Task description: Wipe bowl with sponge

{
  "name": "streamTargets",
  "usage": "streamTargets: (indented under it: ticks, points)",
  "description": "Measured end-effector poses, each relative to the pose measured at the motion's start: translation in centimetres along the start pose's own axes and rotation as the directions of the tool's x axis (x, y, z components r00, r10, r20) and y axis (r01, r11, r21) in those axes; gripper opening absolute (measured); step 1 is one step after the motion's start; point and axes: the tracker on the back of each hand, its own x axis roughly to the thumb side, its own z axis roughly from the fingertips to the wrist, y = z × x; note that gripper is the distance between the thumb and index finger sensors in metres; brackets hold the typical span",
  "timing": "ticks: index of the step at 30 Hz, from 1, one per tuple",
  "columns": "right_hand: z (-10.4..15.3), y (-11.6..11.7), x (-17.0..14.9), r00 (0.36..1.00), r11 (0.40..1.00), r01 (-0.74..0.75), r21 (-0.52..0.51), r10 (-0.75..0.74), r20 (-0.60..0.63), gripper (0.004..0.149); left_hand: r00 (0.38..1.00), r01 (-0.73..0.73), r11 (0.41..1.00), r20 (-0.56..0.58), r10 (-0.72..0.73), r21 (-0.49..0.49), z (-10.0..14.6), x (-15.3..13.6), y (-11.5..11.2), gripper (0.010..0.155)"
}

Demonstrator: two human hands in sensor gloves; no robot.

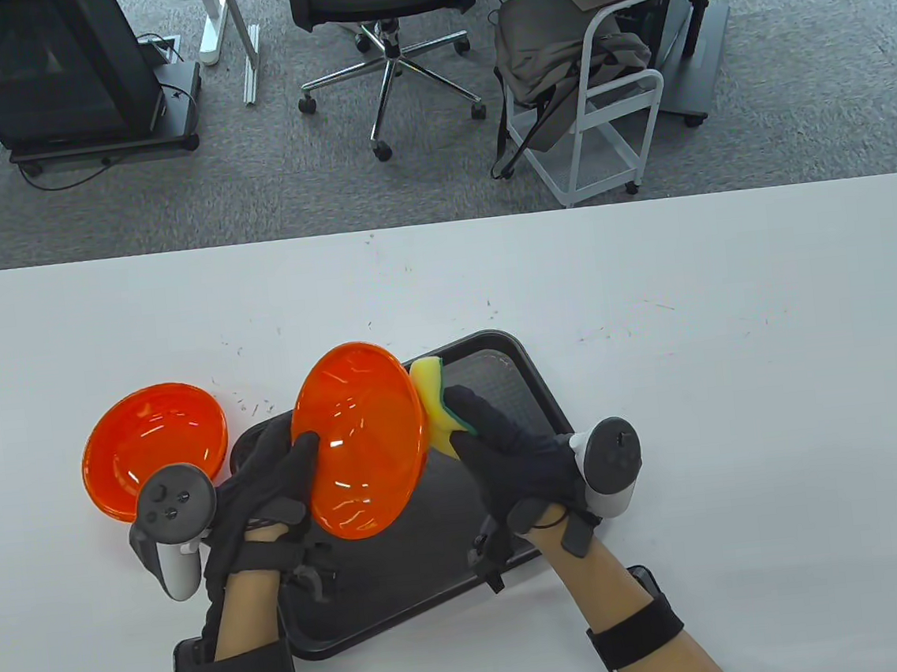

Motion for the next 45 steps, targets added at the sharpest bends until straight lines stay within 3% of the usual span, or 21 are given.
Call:
streamTargets:
  ticks: [7,11,17,23,34,39,45]
  points:
    - [0.0,-0.1,-0.5,0.999,1.0,0.03,0.003,-0.03,-0.031,0.047,0.995,-0.068,0.983,0.057,0.079,-0.172,-0.5,0.4,-2.2,0.056]
    - [0.1,0.6,-1.1,0.997,0.998,0.051,0.041,-0.048,-0.068,0.048,0.993,-0.044,0.975,0.1,0.067,-0.216,-0.5,0.9,-3.4,0.057]
    - [0.2,2.2,-1.5,0.994,0.984,0.029,0.175,-0.011,-0.106,0.049,0.98,-0.085,0.991,0.172,0.102,-0.107,0.0,2.0,-3.2,0.056]
    - [0.5,3.9,-1.5,0.993,0.965,0.002,0.263,0.028,-0.111,0.05,0.982,-0.094,0.995,0.166,0.088,0.029,0.3,1.7,-1.9,0.055]
    - [0.5,5.3,-0.6,0.996,0.95,-0.037,0.311,0.058,-0.062,0.05,0.995,-0.064,0.96,0.097,0.039,0.271,0.7,0.4,1.3,0.054]
    - [0.4,4.5,-0.4,0.997,0.962,-0.046,0.268,0.06,-0.043,0.049,0.997,-0.055,0.948,0.061,0.038,0.313,0.8,-0.3,2.1,0.053]
    - [0.2,2.6,-0.1,0.999,0.992,-0.029,0.127,0.031,-0.014,0.049,0.999,-0.04,0.956,0.023,0.035,0.29,0.7,-0.6,2.1,0.053]
